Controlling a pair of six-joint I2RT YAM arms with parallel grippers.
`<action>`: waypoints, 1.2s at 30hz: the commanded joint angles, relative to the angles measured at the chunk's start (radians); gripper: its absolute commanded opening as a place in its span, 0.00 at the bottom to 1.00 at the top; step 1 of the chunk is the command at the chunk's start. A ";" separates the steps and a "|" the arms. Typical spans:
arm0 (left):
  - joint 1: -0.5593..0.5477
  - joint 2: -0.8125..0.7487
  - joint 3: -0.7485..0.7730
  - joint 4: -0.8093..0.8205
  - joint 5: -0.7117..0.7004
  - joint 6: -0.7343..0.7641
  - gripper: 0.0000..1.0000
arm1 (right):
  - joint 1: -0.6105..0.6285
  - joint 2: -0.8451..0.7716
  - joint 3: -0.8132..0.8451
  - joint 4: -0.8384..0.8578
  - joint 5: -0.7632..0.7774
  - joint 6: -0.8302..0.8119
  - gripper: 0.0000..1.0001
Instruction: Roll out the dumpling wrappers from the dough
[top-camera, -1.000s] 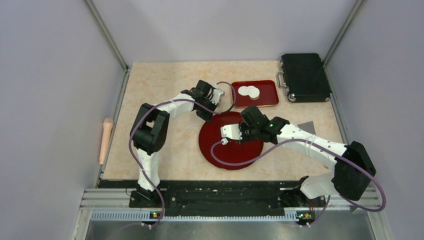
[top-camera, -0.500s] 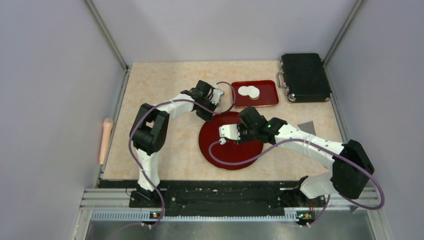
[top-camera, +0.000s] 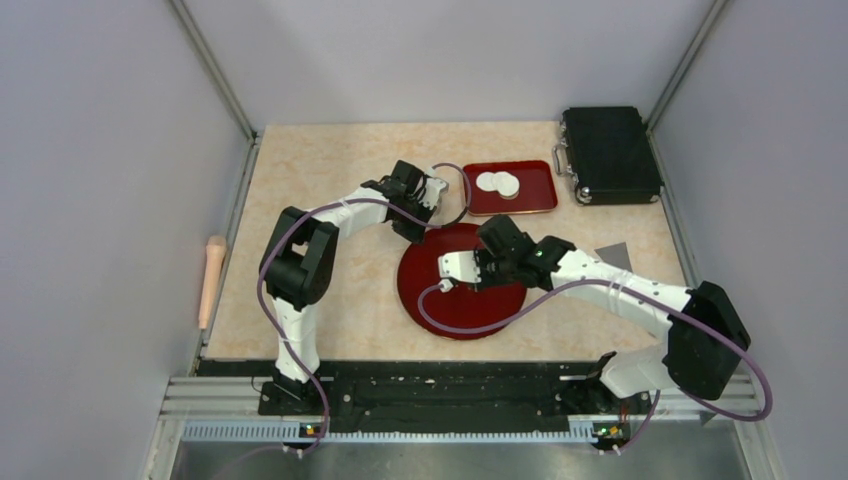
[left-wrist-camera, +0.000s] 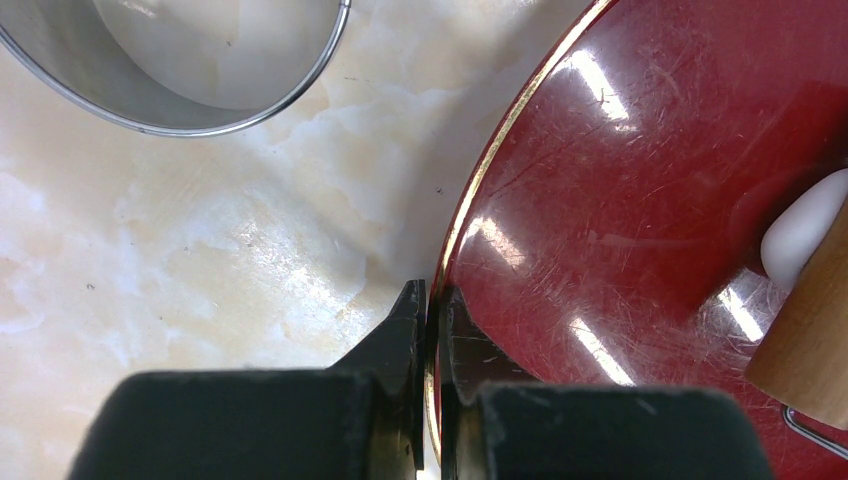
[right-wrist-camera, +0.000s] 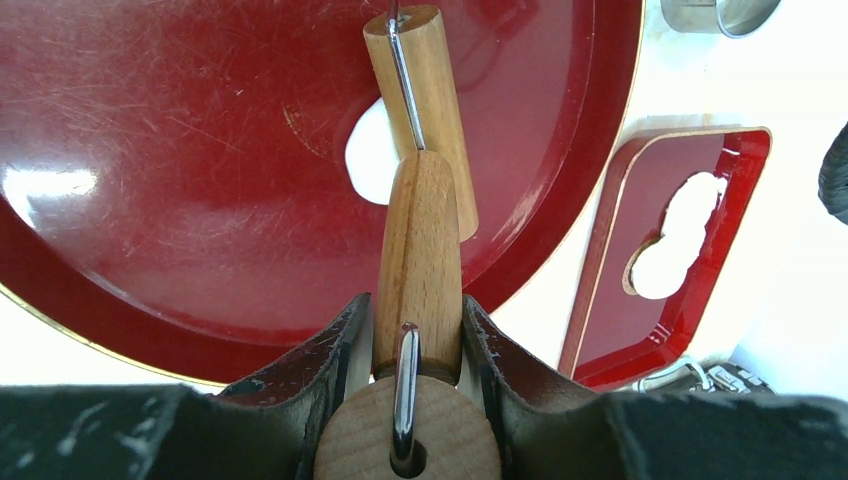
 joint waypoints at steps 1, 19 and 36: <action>0.000 0.014 -0.027 0.039 -0.070 -0.053 0.00 | 0.053 0.015 -0.069 -0.292 -0.264 0.078 0.00; 0.006 0.013 -0.028 0.039 -0.067 -0.057 0.00 | 0.053 -0.001 -0.076 -0.342 -0.316 0.077 0.00; 0.008 0.013 -0.026 0.038 -0.062 -0.057 0.00 | 0.054 -0.016 -0.060 -0.408 -0.339 0.069 0.00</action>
